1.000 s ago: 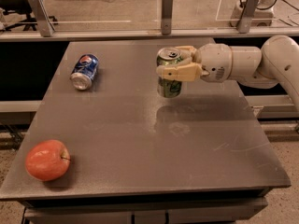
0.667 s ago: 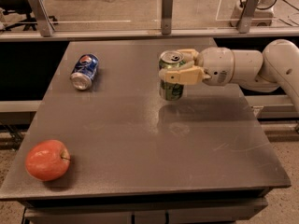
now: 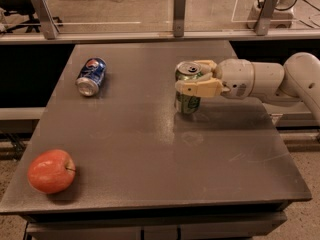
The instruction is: Place green can upright
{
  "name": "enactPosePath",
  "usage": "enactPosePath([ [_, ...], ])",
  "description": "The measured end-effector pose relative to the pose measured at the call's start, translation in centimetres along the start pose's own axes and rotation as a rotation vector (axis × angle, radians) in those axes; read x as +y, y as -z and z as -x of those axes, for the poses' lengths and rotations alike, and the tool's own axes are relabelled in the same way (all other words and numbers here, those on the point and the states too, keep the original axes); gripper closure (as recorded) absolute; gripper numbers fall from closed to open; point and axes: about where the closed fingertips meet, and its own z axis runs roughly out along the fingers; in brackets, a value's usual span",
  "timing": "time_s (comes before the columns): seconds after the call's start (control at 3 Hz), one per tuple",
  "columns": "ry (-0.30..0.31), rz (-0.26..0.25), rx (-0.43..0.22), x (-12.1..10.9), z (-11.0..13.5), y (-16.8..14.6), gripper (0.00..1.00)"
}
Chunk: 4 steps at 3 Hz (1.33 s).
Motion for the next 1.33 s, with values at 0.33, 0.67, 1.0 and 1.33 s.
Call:
enactPosePath([
  [0.33, -0.004, -0.011, -0.025, 0.04, -0.62, 0.47, 0.59],
  [0.67, -0.005, -0.011, -0.028, 0.03, -1.06, 0.68, 0.35],
  [1.0, -0.008, -0.008, -0.023, -0.01, -1.32, 0.74, 0.12],
  [1.33, -0.007, -0.006, -0.013, -0.06, -1.39, 0.82, 0.00],
])
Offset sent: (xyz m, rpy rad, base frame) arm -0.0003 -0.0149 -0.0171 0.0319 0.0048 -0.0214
